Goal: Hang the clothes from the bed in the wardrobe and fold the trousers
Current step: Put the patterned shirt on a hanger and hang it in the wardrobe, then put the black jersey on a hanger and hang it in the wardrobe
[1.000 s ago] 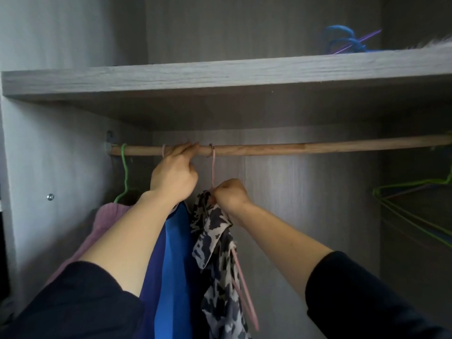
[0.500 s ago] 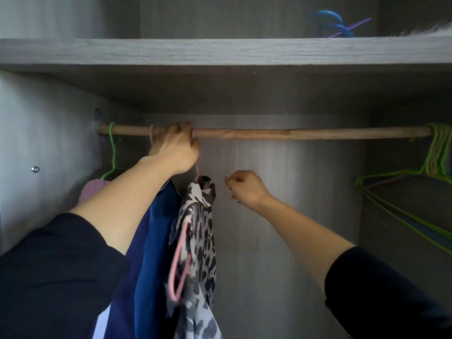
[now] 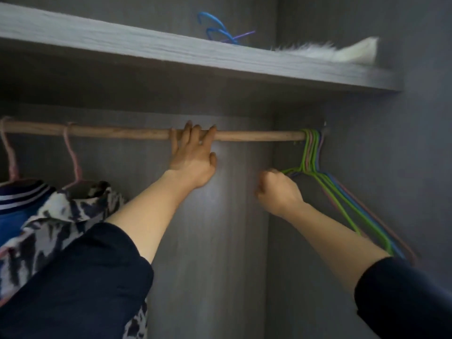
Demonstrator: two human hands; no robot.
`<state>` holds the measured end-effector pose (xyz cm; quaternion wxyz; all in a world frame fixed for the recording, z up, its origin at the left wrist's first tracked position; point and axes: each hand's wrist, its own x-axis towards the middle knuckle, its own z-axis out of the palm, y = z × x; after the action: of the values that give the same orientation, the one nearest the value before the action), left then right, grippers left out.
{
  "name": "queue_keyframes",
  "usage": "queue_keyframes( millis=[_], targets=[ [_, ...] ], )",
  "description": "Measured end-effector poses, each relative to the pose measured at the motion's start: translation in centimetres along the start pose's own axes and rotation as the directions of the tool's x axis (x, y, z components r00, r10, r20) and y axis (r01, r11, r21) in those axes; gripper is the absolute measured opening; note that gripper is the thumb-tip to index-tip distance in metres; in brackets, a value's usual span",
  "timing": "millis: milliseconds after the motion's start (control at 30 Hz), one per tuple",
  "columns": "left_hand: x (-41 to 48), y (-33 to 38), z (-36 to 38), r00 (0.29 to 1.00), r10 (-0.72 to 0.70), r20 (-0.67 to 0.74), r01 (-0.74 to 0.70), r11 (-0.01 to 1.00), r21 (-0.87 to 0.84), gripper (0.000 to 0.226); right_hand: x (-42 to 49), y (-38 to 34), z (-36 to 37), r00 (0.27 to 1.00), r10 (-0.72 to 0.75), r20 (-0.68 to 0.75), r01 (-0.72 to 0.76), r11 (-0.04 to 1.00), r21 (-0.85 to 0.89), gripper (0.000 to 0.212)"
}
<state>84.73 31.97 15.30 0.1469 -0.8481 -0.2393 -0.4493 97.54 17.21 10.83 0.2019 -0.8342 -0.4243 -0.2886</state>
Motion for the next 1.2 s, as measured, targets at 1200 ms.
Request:
queue_keyframes(
  millis=[1200],
  targets=[
    [0.2, 0.4, 3.2, 0.981, 0.026, -0.192, -0.016, 0.998, 0.053, 0.074, 3.2, 3.8, -3.5, 0.971, 0.226, -0.076, -0.156, 0.843, 0.515, 0.025]
  ],
)
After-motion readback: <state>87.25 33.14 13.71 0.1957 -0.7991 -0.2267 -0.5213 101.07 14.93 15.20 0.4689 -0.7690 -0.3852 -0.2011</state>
